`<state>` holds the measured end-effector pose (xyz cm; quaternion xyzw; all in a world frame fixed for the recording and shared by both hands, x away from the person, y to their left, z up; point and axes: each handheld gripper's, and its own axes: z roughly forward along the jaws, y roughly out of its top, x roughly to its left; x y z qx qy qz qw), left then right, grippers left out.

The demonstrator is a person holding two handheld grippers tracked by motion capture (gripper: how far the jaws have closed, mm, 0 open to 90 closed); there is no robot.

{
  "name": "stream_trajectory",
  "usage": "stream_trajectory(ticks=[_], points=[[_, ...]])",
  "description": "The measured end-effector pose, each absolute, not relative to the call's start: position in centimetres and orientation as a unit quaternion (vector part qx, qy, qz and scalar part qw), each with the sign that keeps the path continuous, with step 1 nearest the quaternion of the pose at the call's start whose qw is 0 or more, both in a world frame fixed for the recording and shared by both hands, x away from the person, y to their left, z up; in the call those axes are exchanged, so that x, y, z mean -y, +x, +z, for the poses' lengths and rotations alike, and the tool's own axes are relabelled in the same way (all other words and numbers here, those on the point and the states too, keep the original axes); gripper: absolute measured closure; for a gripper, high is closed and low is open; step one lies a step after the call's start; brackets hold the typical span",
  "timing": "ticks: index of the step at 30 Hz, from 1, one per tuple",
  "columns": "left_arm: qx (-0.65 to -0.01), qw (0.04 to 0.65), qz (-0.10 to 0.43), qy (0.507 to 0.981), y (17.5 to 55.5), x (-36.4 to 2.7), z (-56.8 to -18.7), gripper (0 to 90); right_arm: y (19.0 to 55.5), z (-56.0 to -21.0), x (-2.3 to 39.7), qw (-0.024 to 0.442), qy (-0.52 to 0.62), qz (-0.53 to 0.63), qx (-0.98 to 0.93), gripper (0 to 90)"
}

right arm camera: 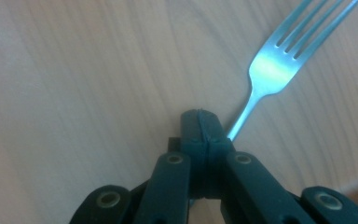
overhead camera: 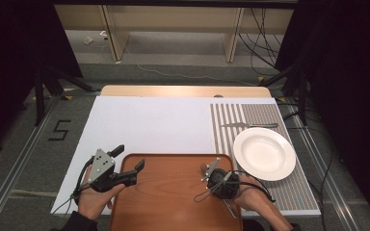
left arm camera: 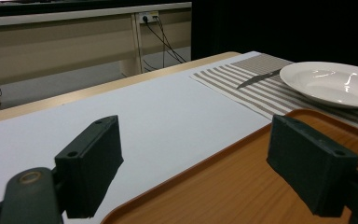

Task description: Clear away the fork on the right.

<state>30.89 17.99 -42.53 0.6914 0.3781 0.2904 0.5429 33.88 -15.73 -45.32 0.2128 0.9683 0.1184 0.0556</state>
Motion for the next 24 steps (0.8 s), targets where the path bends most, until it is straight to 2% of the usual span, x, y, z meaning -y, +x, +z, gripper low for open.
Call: stream_trajectory(ticks=[11, 24], points=[[-0.378, 0.543, 0.29, 0.691, 30.9, -18.0, -42.5, 17.0, 34.4, -45.3, 16.7, 0.068, 0.216, 0.102, -0.969, 90.0], [-0.378, 0.543, 0.29, 0.691, 30.9, -18.0, -42.5, 17.0, 34.6, -45.1, 18.1, 0.059, 0.234, 0.095, -0.966, 90.0]])
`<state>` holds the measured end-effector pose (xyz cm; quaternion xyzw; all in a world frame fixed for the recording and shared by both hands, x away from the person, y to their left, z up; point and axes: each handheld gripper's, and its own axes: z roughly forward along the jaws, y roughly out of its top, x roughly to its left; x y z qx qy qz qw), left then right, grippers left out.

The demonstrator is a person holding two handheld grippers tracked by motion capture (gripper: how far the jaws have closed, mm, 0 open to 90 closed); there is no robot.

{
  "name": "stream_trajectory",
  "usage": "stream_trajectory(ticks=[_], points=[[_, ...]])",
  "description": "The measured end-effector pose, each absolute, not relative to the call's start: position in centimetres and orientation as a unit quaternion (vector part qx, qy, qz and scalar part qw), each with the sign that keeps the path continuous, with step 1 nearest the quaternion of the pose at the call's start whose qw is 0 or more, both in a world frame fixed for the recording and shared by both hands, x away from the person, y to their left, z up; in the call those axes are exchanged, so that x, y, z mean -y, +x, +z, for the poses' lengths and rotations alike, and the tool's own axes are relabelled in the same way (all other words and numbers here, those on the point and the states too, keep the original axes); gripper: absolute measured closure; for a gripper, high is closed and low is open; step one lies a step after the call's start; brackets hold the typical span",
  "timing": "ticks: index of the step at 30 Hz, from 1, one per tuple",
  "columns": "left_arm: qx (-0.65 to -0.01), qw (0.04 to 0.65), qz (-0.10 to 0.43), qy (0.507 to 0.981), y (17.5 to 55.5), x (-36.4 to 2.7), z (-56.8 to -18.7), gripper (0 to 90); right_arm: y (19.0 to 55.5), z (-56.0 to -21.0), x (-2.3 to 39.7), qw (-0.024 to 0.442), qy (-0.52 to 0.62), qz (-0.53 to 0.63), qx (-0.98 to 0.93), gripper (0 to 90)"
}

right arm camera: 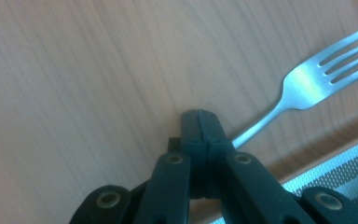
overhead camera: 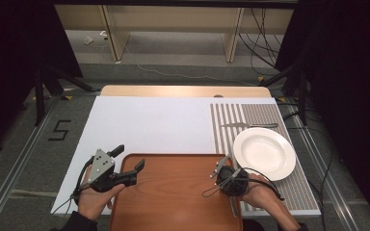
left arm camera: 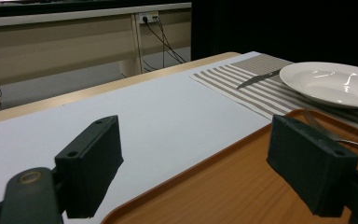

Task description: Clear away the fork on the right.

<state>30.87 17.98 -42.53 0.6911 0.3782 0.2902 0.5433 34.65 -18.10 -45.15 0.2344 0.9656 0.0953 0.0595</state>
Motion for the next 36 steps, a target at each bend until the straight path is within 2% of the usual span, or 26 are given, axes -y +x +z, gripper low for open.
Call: stream_trajectory(ticks=[13, 18, 25, 28, 33, 36], points=[[-0.378, 0.543, 0.29, 0.691, 30.9, -18.0, -42.5, 17.0, 34.7, -45.0, 19.0, 0.054, 0.249, 0.099, -0.962, 90.0], [-0.378, 0.543, 0.29, 0.691, 30.9, -18.0, -42.5, 17.0, 34.7, -44.5, 19.4, 0.058, 0.254, 0.114, -0.959, 84.8], [-0.378, 0.543, 0.29, 0.691, 30.9, -18.0, -42.5, 17.1, 34.8, -43.5, 20.3, 0.061, 0.274, 0.169, -0.945, 61.2], [-0.378, 0.544, 0.29, 0.691, 30.9, -18.0, -42.5, 17.0, 34.8, -42.9, 20.6, 0.088, 0.276, 0.211, -0.934, 48.2], [-0.378, 0.544, 0.29, 0.691, 30.9, -18.0, -42.5, 17.0, 34.8, -41.8, 21.1, 0.114, 0.293, 0.286, -0.905, 40.3], [-0.378, 0.543, 0.29, 0.691, 30.9, -18.0, -42.5, 17.0, 34.7, -41.2, 21.4, 0.127, 0.298, 0.326, -0.888, 38.7]])
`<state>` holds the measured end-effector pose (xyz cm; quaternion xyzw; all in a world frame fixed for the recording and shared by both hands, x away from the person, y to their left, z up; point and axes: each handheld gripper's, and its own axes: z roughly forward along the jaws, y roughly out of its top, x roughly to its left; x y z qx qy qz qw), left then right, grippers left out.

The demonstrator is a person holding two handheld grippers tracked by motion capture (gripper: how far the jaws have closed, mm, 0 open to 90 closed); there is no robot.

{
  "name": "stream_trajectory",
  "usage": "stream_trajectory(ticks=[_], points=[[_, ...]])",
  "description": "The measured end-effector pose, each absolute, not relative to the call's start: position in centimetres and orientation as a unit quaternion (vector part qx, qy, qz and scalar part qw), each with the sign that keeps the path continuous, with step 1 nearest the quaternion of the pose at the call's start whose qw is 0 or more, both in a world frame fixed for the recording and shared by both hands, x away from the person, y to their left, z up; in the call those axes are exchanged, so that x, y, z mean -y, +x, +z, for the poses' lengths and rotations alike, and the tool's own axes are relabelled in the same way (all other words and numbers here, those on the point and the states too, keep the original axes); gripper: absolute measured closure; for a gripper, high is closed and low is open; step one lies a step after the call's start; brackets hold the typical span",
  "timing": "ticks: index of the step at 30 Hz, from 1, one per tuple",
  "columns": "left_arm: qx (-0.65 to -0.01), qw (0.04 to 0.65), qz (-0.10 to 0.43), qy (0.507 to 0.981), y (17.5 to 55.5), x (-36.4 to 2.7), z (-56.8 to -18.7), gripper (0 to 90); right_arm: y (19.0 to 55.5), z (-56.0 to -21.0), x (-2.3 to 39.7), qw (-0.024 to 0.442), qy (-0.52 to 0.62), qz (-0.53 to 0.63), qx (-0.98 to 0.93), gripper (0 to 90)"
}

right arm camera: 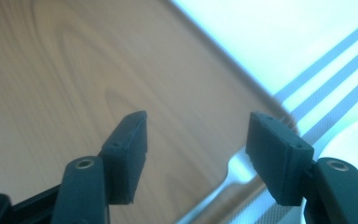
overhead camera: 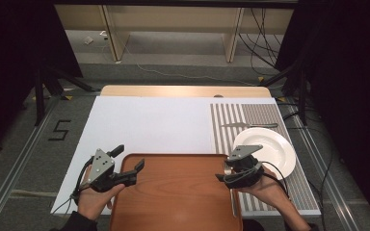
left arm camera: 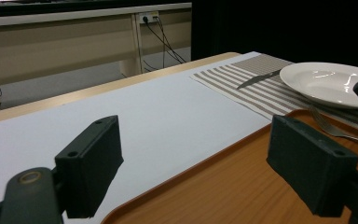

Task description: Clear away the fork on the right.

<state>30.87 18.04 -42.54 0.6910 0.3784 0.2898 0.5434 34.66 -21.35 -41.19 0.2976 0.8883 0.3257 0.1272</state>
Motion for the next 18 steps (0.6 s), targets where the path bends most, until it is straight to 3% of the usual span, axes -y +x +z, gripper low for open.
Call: stream_trajectory(ticks=[18], points=[[-0.378, 0.544, 0.29, 0.691, 30.8, -18.1, -42.5, 17.0, 33.1, -39.7, 21.4, 0.16, 0.307, 0.467, -0.814, 29.6]])
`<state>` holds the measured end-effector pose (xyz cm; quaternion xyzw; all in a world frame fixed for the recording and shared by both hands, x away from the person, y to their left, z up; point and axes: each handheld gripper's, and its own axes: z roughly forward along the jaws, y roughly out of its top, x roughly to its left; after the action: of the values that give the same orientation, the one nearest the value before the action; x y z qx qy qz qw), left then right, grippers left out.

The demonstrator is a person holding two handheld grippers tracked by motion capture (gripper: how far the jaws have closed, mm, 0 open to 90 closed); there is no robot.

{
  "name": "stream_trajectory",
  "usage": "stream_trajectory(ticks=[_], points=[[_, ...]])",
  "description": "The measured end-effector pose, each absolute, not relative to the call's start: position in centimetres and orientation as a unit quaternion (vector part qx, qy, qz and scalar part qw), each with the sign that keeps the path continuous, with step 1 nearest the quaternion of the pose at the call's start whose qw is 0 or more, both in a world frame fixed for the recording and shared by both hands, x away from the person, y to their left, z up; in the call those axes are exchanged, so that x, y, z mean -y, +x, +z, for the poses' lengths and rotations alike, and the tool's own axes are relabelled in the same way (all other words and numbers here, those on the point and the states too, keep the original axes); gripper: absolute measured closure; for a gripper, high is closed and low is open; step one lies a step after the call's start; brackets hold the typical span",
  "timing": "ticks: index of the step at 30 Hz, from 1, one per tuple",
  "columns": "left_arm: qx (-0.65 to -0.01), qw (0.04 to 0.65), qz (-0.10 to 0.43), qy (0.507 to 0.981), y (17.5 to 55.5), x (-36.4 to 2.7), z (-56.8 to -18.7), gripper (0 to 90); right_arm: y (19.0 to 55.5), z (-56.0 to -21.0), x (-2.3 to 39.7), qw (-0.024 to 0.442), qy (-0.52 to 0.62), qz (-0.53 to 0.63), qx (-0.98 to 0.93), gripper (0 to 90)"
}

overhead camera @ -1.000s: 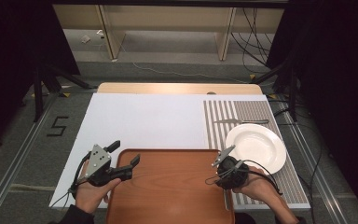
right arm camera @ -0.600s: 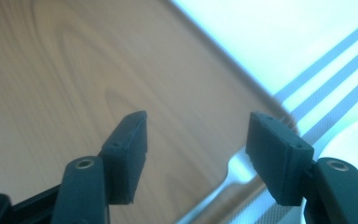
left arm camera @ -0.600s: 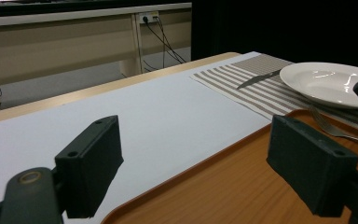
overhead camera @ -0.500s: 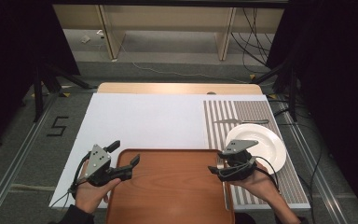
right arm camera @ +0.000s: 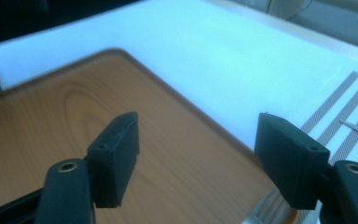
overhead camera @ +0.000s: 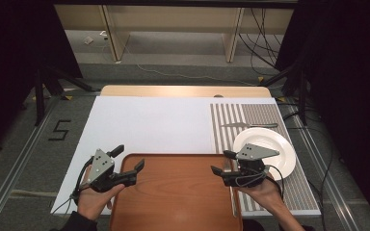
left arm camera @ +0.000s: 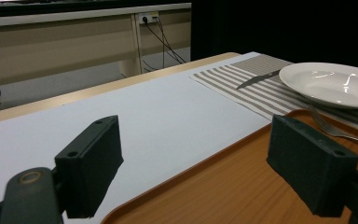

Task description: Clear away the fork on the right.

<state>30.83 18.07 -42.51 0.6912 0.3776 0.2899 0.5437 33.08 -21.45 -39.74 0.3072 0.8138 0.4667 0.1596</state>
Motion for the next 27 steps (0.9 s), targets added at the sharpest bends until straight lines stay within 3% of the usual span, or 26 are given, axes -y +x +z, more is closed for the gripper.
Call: stream_trajectory(ticks=[27], points=[[-0.378, 0.543, 0.286, 0.693, 30.8, -18.1, -42.6, 16.9, 30.1, -39.8, 23.6, 0.205, 0.322, 0.534, -0.754, 22.5]])
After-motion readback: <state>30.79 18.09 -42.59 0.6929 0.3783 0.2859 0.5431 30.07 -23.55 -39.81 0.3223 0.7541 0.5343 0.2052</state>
